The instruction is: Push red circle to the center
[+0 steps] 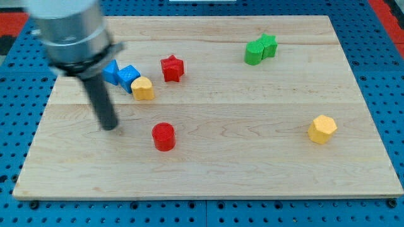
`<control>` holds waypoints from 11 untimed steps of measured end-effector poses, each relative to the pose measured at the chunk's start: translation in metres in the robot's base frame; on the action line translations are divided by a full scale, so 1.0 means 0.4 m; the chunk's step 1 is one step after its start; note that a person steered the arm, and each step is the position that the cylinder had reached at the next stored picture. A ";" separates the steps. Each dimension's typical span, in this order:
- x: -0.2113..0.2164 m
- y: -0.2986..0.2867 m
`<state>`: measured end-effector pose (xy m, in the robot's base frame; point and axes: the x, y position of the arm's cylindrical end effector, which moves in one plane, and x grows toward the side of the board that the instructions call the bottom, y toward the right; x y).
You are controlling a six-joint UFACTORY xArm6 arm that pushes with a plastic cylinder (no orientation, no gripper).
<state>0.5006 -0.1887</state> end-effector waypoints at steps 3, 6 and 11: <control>0.249 0.015; 0.172 0.223; -0.074 0.370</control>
